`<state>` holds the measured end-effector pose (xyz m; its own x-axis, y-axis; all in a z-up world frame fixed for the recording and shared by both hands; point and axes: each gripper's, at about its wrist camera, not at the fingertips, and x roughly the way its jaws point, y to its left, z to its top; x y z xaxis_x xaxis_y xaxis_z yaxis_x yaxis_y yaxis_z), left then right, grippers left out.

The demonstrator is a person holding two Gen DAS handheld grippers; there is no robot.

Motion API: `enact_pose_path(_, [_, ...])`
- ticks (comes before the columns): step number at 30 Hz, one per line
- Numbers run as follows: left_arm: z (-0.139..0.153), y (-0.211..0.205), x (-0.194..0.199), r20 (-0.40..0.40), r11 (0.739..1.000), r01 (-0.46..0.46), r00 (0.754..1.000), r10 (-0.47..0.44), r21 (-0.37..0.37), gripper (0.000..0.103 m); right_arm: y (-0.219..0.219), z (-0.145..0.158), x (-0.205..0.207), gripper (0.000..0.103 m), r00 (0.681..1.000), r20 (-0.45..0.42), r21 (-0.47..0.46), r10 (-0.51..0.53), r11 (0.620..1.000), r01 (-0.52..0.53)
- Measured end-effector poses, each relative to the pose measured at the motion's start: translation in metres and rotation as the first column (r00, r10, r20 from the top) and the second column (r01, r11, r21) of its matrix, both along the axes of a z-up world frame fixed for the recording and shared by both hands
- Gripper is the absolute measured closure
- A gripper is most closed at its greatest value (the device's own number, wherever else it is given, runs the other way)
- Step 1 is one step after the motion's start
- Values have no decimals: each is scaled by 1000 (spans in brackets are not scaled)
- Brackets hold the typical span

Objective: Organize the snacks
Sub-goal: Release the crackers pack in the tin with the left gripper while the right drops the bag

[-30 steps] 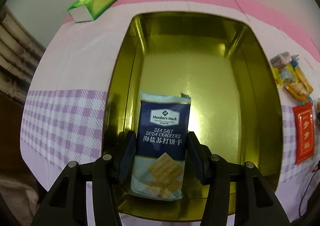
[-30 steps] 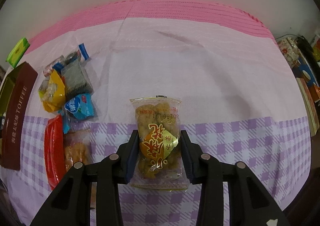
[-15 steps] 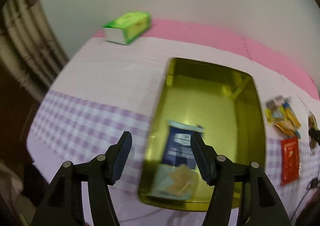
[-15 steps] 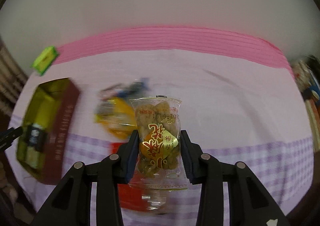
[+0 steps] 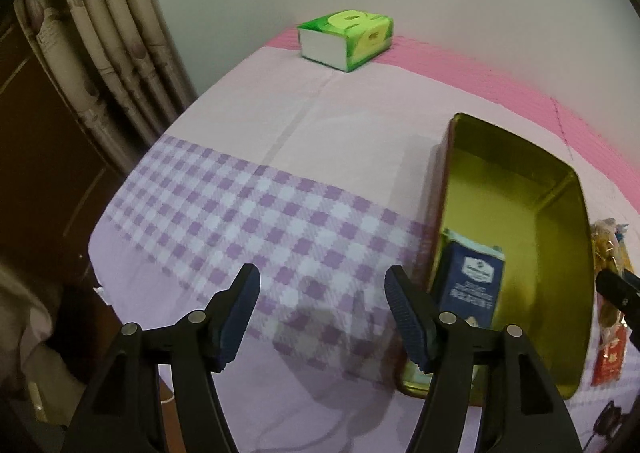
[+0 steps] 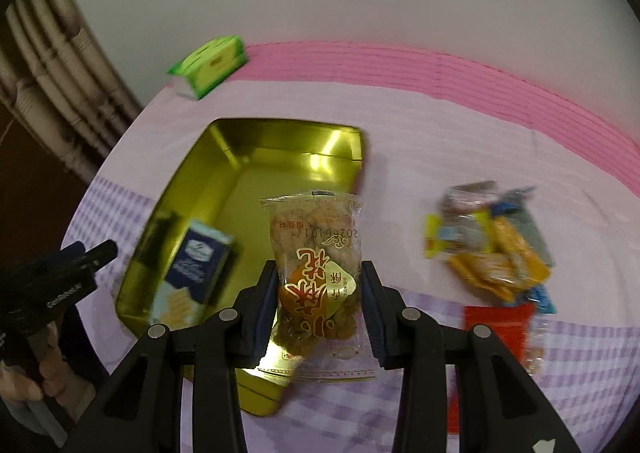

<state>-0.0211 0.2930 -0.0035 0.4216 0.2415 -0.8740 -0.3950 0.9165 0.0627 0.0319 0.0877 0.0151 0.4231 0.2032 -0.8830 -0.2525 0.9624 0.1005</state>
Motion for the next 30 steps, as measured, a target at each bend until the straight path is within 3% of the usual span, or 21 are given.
enact_pose_path(12, [-8,18,1,-14,999,-48,999,48,-9,36,45,-28,3,66,998,-46,-83,53,995,-56])
enact_pose_path(19, [-11,30,-2,-19,995,-98,995,98,-26,35,56,-42,5,66,995,-76,-100,64,992,-72])
enact_pose_path(30, [-11,30,-1,-19,995,-95,995,95,-35,34,65,-53,8,66,991,-105,-120,86,988,-98])
